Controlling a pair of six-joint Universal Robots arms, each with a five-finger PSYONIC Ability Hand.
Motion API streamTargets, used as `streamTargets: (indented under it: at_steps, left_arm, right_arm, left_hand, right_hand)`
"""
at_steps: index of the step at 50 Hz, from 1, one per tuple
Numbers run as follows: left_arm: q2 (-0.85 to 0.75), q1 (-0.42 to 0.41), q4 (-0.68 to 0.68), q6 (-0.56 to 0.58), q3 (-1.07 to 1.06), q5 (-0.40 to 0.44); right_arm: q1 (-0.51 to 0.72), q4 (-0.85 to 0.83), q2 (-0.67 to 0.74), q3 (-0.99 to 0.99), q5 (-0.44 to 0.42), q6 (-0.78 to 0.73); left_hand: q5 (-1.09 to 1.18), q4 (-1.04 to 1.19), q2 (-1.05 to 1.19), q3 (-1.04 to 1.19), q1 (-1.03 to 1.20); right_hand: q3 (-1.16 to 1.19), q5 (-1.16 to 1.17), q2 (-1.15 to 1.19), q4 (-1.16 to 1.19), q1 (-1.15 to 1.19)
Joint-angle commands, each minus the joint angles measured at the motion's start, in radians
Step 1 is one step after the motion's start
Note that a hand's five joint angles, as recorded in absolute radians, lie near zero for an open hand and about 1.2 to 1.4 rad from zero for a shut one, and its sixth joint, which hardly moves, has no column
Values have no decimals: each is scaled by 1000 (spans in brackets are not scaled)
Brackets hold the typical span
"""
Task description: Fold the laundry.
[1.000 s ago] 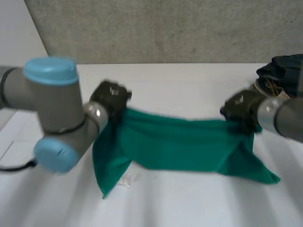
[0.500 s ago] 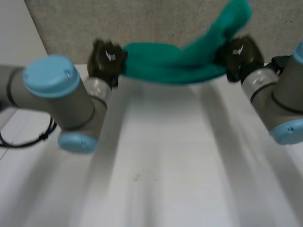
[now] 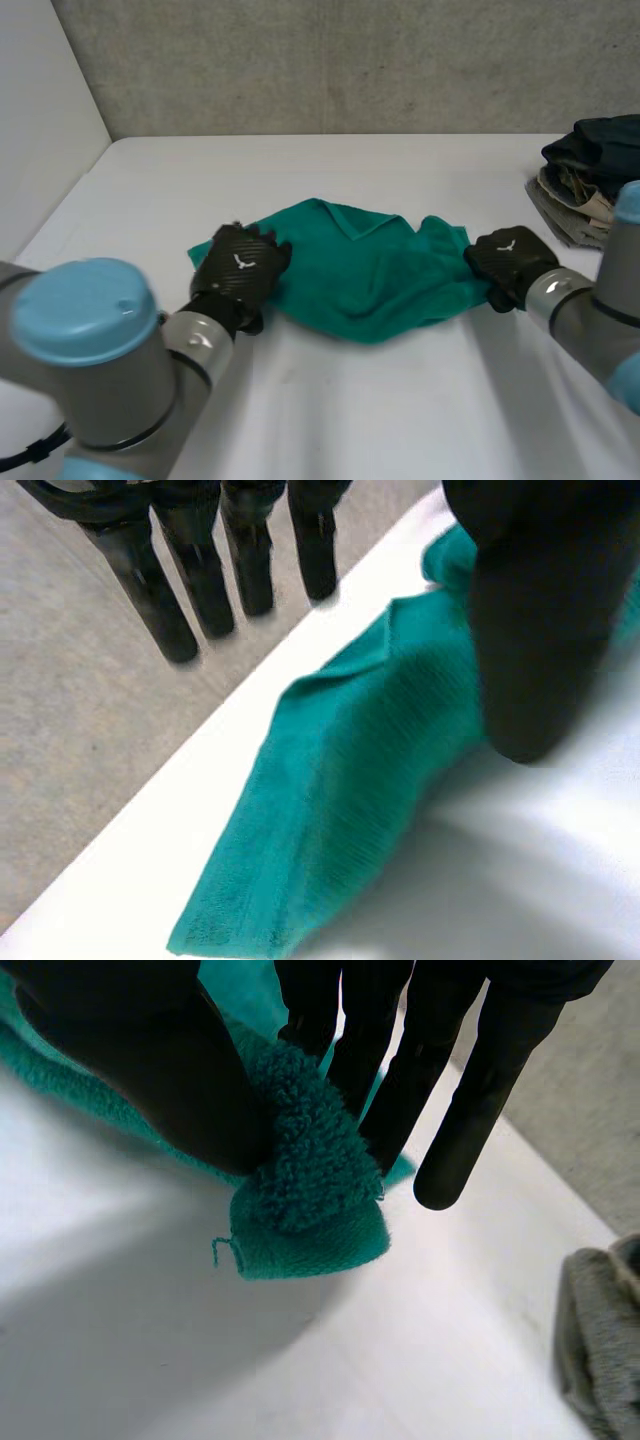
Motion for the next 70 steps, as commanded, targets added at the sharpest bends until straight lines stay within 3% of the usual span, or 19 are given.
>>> streamTargets:
  at_steps: [1, 6, 10, 18, 31, 70]
  left_arm:
    - [78, 151, 5, -21, -67, 132]
    - [52, 325, -1, -18, -75, 359]
    - [-35, 417, 0, -12, -63, 503]
    - [-176, 497, 11, -1, 40, 611]
    - [-391, 521, -4, 146, 260, 616]
    - [-577, 403, -3, 148, 504, 599]
  right_arm:
    - [-16, 15, -93, 35, -54, 30]
    - [-14, 13, -90, 38, -63, 65]
    - [-14, 13, -87, 46, -66, 67]
    - [-19, 4, -36, 46, -63, 53]
    - [-30, 1, 4, 51, -62, 52]
    - [-28, -12, 50, 51, -62, 48]
  left_hand:
    - [-340, -341, -343, -348, -303]
    - [-313, -314, -316, -322, -277]
    - [-299, -300, -302, -307, -262]
    - [-176, -177, -179, -184, -139]
    - [1, 0, -2, -8, 37]
    - [186, 185, 183, 177, 222]
  right_hand:
    - [203, 238, 218, 196, 293]
    - [203, 238, 218, 196, 293]
    - [203, 238, 218, 196, 293]
    - [203, 238, 218, 196, 293]
    - [203, 238, 218, 196, 293]
    - [203, 238, 218, 196, 293]
